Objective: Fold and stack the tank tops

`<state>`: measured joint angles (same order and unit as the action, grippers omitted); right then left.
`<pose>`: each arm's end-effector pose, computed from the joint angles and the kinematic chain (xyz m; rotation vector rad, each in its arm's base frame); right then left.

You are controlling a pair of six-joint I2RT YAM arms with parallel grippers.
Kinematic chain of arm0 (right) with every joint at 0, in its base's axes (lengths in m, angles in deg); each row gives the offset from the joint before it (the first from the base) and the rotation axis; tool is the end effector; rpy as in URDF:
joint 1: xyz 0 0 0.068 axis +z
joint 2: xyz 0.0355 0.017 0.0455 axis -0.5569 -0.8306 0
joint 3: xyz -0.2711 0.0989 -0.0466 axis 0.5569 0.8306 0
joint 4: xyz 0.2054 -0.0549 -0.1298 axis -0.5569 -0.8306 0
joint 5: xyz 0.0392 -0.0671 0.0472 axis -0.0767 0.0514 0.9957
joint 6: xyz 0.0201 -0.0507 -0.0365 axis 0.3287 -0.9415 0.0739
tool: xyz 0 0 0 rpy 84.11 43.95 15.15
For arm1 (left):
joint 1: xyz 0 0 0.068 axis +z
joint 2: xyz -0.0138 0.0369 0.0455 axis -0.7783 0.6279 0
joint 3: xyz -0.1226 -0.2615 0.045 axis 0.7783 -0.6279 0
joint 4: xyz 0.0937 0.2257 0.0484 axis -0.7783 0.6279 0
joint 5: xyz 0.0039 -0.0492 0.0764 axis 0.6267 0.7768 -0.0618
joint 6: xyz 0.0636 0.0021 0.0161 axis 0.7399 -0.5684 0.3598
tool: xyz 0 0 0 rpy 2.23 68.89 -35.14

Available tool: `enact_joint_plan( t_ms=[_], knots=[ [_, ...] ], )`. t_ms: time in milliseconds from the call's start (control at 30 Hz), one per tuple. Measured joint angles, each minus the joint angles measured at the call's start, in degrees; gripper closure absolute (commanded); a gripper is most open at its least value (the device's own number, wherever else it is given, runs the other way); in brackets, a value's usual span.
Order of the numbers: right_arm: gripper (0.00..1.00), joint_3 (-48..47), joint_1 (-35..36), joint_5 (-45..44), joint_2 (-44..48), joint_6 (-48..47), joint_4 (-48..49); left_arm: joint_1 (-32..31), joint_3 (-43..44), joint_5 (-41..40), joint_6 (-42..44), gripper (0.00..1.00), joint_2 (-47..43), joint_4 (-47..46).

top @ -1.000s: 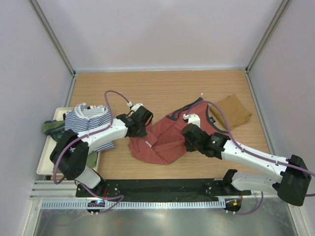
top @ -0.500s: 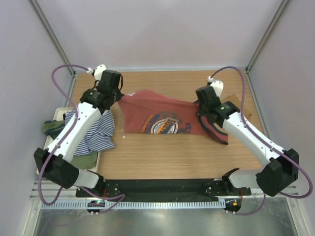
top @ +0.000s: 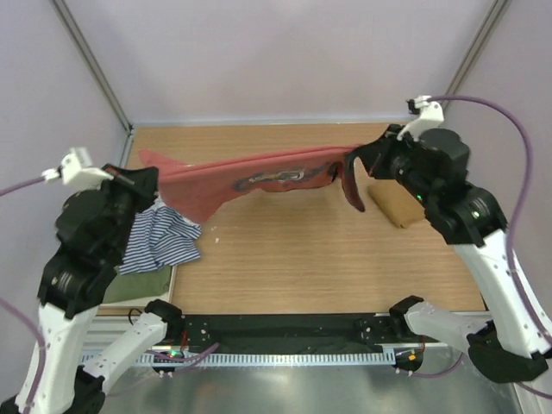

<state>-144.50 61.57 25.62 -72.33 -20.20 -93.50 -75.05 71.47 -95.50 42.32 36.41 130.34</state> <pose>0.1778 0.0821 0.4838 0.0525 1.8664 0.4304 0.1044 -0.0210 0.4721 -0.6202 1.6155 -0.4669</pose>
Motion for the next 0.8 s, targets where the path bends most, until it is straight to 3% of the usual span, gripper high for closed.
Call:
enact_joint_plan(
  t_ms=[233,400,533,667,733,800],
  knots=[
    [0.99,-3.96,0.07,15.04,11.30,-0.74,-3.72,0.02,-0.98,6.45,-0.83,1.00,-11.96,-2.89],
    [0.99,-8.33,-0.07,15.39,11.74,-0.79,-6.95,0.02,-3.54,8.20,-2.16,1.00,-11.17,-3.56],
    [0.99,-10.34,-0.20,10.38,5.31,-0.92,-7.82,0.09,-8.61,6.82,-3.39,1.00,-7.78,-6.64],
    [0.99,-10.88,-2.32,3.67,-8.00,-1.31,-5.79,0.28,-14.95,3.32,-4.48,1.00,0.31,-11.65],
    [0.99,-11.65,-5.05,3.04,-15.91,-1.29,-3.78,0.44,-16.94,1.29,-5.20,1.00,8.28,-14.86],
    [0.98,-14.08,-8.46,3.43,-26.47,-1.01,-1.77,0.46,-16.92,-0.31,-6.05,0.93,17.44,-18.12]
  ],
)
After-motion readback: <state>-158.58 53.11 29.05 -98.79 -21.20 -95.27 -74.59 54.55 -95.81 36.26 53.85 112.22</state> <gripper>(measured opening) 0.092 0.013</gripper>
